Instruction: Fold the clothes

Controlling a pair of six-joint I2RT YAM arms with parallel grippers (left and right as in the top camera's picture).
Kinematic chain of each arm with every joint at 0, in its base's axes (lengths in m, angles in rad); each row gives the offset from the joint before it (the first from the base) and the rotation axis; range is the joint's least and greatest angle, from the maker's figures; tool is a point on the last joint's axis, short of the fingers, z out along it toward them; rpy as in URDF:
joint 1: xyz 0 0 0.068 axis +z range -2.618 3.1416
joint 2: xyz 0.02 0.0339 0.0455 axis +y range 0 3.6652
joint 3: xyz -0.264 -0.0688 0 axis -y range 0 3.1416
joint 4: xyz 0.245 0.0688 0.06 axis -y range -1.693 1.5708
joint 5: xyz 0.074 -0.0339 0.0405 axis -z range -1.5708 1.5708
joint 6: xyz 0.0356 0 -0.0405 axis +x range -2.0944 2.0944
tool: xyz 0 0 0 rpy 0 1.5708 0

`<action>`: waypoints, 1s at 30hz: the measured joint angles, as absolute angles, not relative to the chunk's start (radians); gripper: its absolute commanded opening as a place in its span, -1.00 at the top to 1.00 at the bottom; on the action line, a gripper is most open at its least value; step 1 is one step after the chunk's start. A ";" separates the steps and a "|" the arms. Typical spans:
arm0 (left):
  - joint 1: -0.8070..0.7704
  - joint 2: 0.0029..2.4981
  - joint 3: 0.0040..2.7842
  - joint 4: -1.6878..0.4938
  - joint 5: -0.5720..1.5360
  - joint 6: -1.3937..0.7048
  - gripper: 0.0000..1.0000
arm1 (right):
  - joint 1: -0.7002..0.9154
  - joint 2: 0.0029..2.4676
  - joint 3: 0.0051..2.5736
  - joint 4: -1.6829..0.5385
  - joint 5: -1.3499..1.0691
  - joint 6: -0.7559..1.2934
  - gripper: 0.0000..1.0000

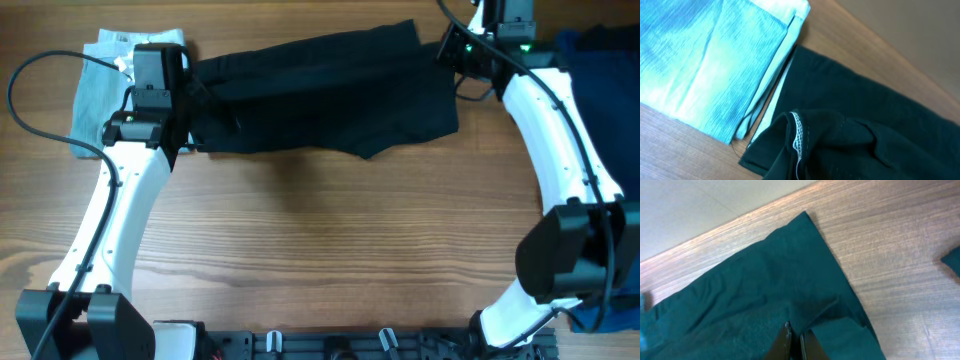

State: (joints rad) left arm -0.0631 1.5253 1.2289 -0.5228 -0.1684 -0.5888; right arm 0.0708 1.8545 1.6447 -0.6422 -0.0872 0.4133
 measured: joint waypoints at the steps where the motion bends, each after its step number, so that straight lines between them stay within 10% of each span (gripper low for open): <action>1: -0.063 1.526 1.229 -0.506 -0.168 -0.589 0.92 | 0.079 1.866 1.645 -0.630 -0.067 0.413 0.91; 19: -0.059 1.939 1.231 0.042 -0.198 -0.589 0.81 | 0.101 2.112 1.645 -0.157 -0.020 0.386 0.83; 21: -0.059 1.995 1.231 0.076 -0.203 -0.589 0.36 | 0.109 2.188 1.645 -0.114 -0.019 0.382 0.45; 23: -0.058 2.033 1.231 0.098 -0.211 -0.587 -0.50 | 0.116 2.245 1.645 -0.065 -0.017 0.375 -0.93; 25: -0.056 2.054 1.229 0.148 -0.213 -0.566 -0.87 | 0.125 2.294 1.644 -0.025 -0.017 0.372 -0.99; 30: -0.053 2.001 1.236 0.173 -0.160 -0.446 -0.96 | 0.129 2.245 1.644 -0.080 -0.050 0.296 -0.99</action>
State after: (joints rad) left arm -0.0528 2.0006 1.2362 0.1730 -0.1600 -0.4461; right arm 0.1291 2.2452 1.6444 -0.0799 -0.0498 0.2958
